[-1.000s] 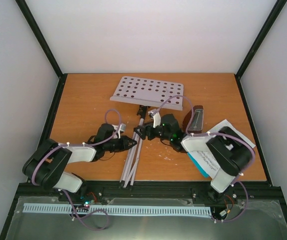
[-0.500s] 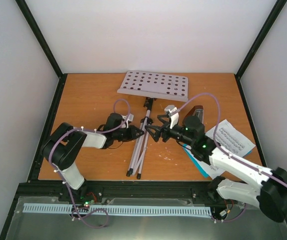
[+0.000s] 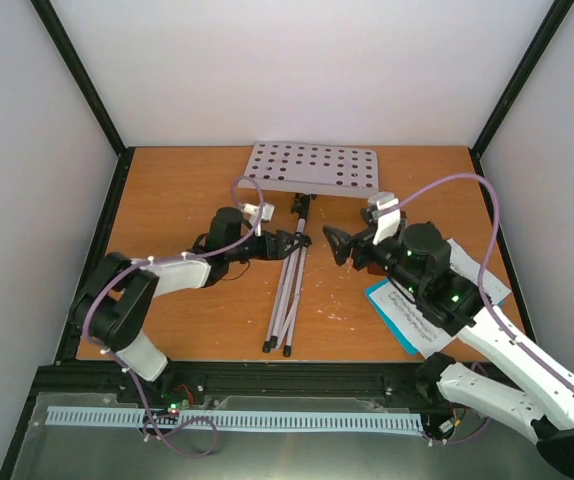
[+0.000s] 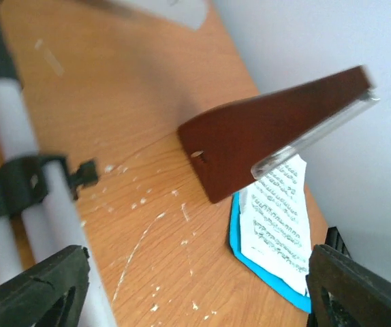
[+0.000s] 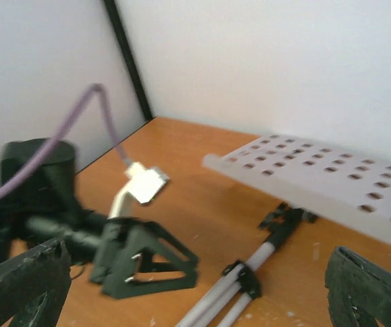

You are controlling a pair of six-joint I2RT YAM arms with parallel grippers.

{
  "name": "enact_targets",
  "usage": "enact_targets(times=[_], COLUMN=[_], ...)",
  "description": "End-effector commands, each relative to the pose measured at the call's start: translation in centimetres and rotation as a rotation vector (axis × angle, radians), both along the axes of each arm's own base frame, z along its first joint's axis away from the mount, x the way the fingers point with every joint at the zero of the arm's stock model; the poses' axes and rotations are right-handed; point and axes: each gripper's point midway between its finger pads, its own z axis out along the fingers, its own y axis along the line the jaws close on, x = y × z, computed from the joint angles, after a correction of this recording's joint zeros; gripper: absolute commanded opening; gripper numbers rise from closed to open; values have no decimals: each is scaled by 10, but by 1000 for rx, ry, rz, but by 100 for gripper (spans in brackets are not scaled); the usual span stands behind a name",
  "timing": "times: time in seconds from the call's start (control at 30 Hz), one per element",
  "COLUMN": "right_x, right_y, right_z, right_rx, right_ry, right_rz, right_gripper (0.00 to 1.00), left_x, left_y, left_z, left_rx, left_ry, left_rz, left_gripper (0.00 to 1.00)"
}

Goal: Pack up the instrument practice props

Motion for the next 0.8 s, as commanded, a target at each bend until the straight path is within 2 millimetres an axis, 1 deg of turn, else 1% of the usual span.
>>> enact_targets(times=[0.0, 0.03, 0.07, 0.1, 0.13, 0.23, 0.27, 0.37, 0.43, 0.5, 0.53, 0.57, 0.63, 0.67, 0.7, 0.77], right_x=[22, 25, 30, 38, 43, 59, 63, 68, 71, 74, 73, 71, 66, 63, 61, 59], right_y=[-47, -55, -66, -83, -96, -142, -163, -219, -253, -287, -305, -320, -338, -343, -346, -348], right_z=[27, 34, 39, 41, 43, 34, 30, 17, 0, -28, -44, -60, -83, -93, -101, -115], right_rx=[-75, -79, -83, -80, -73, -35, -19, 65, 150, 200, 195, 181, 162, 158, 155, 151], right_ry=[-6, -2, 3, 13, 28, 99, 121, 164, 197, 230, 240, 240, 204, 181, 155, 106], right_rz=[-228, -260, -295, -346, -383, -489, -543, -668, -731, -831, -921, -999, -1103, -1137, -1156, -1167], right_gripper=[100, 100, 100, 100, 100, 100, 100, 100, 100, 100, 100, 100, 100, 100, 100, 100], left_x=[5, 4, 7, 10, 14, 27, 31, 42, 46, 48, 47, 45, 36, 31, 28, 23], left_y=[3, 8, 18, 30, 46, 104, 125, 198, 248, 295, 316, 337, 375, 390, 402, 419], left_z=[73, 85, 97, 107, 115, 131, 134, 143, 140, 130, 125, 120, 109, 104, 99, 93], left_rx=[17, 31, 44, 51, 48, 66, 81, 114, 125, 138, 149, 172, 220, 253, 294, 366], left_ry=[-286, -331, -368, -393, -407, -437, -442, -454, -437, -403, -396, -399, -409, -417, -427, -463], left_rz=[-46, -52, -41, -26, -5, 96, 146, 357, 504, 656, 731, 823, 998, 1074, 1140, 1222], left_gripper=[93, 96, 98, 99, 99, 99, 99, 99, 100, 100, 99, 99, 99, 99, 99, 99])
